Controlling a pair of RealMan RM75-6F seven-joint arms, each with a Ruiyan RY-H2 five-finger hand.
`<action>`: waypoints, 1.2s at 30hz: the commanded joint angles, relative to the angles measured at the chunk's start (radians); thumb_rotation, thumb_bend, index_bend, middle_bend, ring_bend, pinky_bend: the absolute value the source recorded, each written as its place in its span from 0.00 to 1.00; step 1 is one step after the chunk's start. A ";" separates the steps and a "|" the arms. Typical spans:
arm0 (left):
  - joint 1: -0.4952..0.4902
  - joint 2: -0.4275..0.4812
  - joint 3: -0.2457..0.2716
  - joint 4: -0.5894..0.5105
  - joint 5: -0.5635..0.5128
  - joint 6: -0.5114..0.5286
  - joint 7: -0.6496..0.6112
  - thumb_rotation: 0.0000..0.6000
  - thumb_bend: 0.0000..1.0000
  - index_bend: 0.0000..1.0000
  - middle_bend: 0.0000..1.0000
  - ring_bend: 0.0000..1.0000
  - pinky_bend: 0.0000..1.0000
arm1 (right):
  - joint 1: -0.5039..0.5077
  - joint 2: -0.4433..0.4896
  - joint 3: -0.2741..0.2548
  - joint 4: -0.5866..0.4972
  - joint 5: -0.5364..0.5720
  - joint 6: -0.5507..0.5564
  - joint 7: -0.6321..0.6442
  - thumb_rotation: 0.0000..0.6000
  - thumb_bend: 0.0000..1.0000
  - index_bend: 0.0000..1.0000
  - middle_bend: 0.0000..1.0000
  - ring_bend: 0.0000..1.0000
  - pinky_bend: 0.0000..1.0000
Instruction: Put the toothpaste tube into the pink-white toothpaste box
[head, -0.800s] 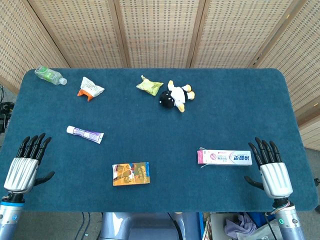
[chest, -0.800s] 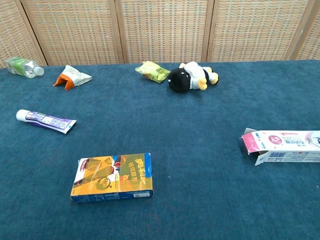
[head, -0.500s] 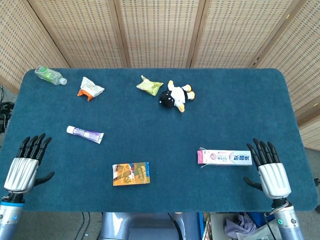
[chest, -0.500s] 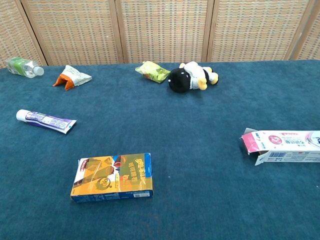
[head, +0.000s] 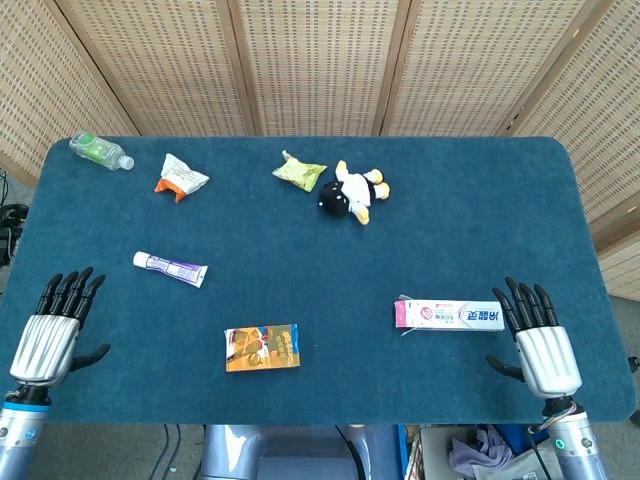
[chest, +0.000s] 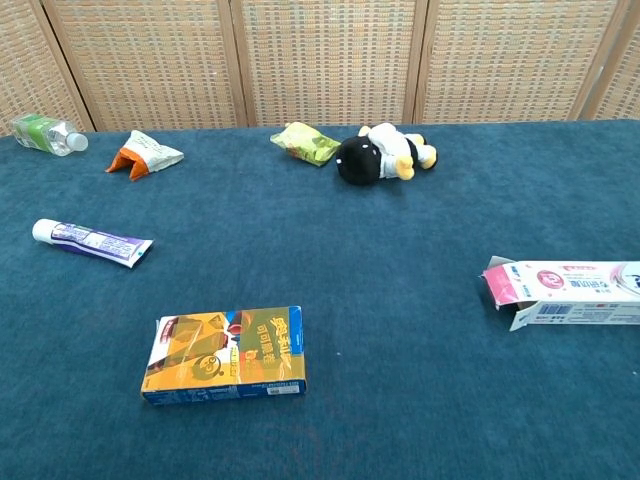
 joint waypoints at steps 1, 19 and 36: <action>0.001 0.000 0.000 -0.002 0.002 0.001 0.003 1.00 0.16 0.00 0.00 0.00 0.00 | 0.000 0.002 0.000 -0.002 -0.001 0.001 0.002 1.00 0.00 0.00 0.00 0.00 0.00; -0.061 0.048 -0.046 -0.016 -0.023 -0.076 -0.001 1.00 0.17 0.00 0.00 0.00 0.00 | 0.004 -0.008 -0.005 0.000 0.005 -0.021 -0.010 1.00 0.00 0.00 0.00 0.00 0.00; -0.339 0.063 -0.178 0.182 -0.230 -0.488 -0.017 1.00 0.17 0.06 0.07 0.08 0.22 | 0.013 -0.026 -0.008 0.012 0.018 -0.051 -0.022 1.00 0.00 0.00 0.00 0.00 0.00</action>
